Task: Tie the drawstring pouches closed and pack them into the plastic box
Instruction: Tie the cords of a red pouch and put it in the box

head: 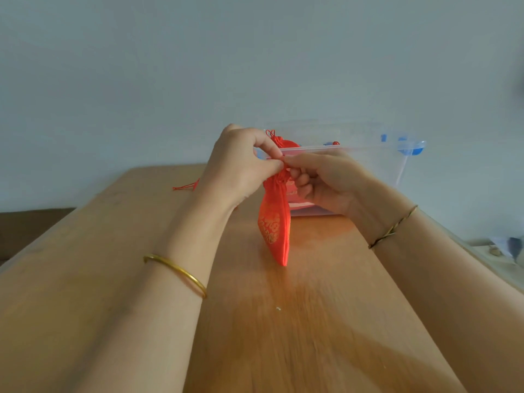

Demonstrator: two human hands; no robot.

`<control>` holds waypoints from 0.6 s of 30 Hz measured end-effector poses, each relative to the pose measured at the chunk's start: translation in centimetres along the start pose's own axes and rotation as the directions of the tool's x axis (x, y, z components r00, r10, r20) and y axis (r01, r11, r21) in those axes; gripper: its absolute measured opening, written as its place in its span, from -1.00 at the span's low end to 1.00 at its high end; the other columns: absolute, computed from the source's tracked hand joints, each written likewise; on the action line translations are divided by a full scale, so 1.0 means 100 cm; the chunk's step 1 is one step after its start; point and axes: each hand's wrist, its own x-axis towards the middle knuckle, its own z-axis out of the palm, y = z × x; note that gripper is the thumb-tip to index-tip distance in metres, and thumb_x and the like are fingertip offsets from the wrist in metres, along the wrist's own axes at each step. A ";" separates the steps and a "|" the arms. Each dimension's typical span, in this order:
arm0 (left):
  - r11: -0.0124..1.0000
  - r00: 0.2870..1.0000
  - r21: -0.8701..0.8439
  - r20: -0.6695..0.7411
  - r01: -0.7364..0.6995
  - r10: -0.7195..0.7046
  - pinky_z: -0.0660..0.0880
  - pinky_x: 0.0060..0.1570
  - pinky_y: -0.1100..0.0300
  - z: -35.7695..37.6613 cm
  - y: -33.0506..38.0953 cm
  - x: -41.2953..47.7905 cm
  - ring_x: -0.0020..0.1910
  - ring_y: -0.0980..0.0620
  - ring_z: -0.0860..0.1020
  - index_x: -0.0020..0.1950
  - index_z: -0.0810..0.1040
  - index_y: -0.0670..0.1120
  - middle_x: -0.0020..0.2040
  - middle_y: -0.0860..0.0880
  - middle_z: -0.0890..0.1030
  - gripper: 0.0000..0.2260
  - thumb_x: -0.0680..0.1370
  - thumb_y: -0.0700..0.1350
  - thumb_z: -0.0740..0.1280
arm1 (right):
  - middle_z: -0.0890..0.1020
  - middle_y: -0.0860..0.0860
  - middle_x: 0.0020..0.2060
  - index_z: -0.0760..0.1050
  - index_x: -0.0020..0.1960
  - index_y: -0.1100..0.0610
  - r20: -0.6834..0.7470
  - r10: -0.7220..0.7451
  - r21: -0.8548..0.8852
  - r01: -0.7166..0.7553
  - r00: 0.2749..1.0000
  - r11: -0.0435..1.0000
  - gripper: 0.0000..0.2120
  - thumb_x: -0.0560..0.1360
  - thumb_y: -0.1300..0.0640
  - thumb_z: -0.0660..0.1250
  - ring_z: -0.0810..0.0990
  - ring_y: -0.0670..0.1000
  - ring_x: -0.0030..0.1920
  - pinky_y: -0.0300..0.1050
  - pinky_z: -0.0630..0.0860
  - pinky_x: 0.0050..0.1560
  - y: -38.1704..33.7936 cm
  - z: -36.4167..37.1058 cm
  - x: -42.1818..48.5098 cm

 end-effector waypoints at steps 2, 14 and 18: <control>1.000 1.000 0.028 0.009 0.004 -0.004 0.29 -0.29 0.52 0.002 -0.003 0.001 -0.17 0.12 0.45 -0.27 0.57 0.09 -0.11 0.03 0.42 -0.87 0.37 -0.13 0.46 | 0.43 0.01 -0.49 0.48 -0.28 0.20 0.024 0.019 0.022 -0.020 1.000 1.000 -0.85 0.46 0.27 0.34 0.33 -0.15 -0.56 -0.37 0.25 -0.58 0.000 -0.001 0.000; 0.993 0.996 0.088 -0.029 0.081 -0.079 0.44 -0.27 0.21 -0.003 -0.027 0.003 -0.16 -0.07 0.60 -0.22 0.53 -0.10 -0.29 0.01 0.58 -0.91 0.47 -0.25 0.32 | 0.39 -0.10 -0.67 0.43 -0.39 0.17 0.021 -0.167 -0.443 0.159 0.986 0.882 -0.74 0.46 0.31 0.35 0.29 -0.17 -0.62 -0.36 0.20 -0.60 -0.003 -0.019 -0.003; 0.988 0.989 -0.039 -0.007 0.150 -0.150 0.59 -0.18 -0.10 0.004 -0.034 0.005 -0.23 -0.09 0.63 -0.25 0.41 -0.07 -0.21 -0.08 0.58 -0.83 0.50 -0.28 0.26 | 0.42 -0.04 -0.57 0.47 -0.37 0.16 0.096 -0.072 -0.536 0.112 0.993 0.836 -0.77 0.44 0.29 0.37 0.34 -0.13 -0.53 -0.37 0.29 -0.57 0.003 -0.018 0.001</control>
